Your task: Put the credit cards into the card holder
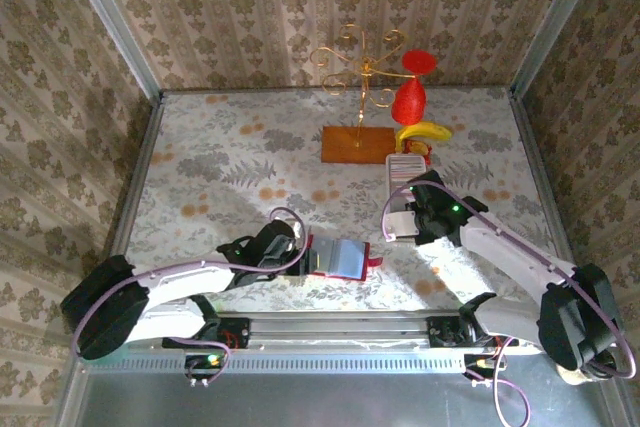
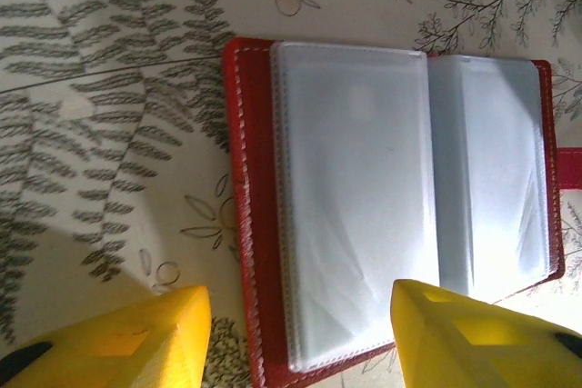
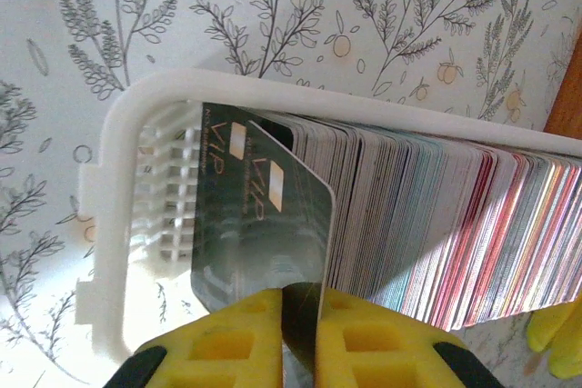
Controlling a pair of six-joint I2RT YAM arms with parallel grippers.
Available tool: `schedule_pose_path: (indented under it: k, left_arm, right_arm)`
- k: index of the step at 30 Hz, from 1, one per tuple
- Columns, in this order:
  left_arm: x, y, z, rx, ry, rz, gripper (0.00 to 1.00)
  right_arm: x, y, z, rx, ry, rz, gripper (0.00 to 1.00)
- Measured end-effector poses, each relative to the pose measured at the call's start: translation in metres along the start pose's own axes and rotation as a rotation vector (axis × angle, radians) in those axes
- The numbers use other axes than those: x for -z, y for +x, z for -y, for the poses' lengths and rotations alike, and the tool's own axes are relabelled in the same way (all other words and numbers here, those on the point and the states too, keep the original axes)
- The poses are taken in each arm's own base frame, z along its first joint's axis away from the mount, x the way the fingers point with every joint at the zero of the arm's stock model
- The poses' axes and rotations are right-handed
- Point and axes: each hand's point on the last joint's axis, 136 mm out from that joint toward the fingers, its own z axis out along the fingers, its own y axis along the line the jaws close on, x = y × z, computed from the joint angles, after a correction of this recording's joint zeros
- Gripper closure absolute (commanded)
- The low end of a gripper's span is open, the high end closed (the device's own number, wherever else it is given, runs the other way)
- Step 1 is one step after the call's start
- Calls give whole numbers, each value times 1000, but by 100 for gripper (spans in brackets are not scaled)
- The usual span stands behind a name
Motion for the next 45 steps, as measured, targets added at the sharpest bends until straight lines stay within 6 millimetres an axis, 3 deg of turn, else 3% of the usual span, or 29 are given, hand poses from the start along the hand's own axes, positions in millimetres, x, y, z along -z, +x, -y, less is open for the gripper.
schedule_pose_path:
  k: [6, 16, 21, 28, 31, 34, 39, 45]
  left_arm:
    - [-5, -6, 14, -4, 45, -2, 45]
    - [-8, 4, 22, -25, 65, -33, 45]
    - [-8, 9, 31, -27, 84, -38, 46]
    - [6, -2, 32, -12, 76, 24, 51]
    - [11, -6, 27, -6, 53, 50, 58]
    - [10, -4, 19, 0, 17, 41, 61]
    - [5, 0, 6, 13, -36, 18, 61]
    - [-2, 5, 0, 16, -63, -10, 62]
  right_arm:
    - [23, -10, 0, -61, -5, 54, 100]
    - [66, -44, -2, -260, 26, 208, 100]
    - [90, -68, 13, -550, 71, 350, 100]
    - [112, -92, 42, -1162, 27, 555, 100]
    - [102, -107, 41, -1417, -98, 619, 100]
    - [71, -127, 22, -1603, -269, 596, 100]
    - [23, -160, -24, -1729, -470, 431, 100]
    - [-5, -174, -39, -1812, -540, 376, 100]
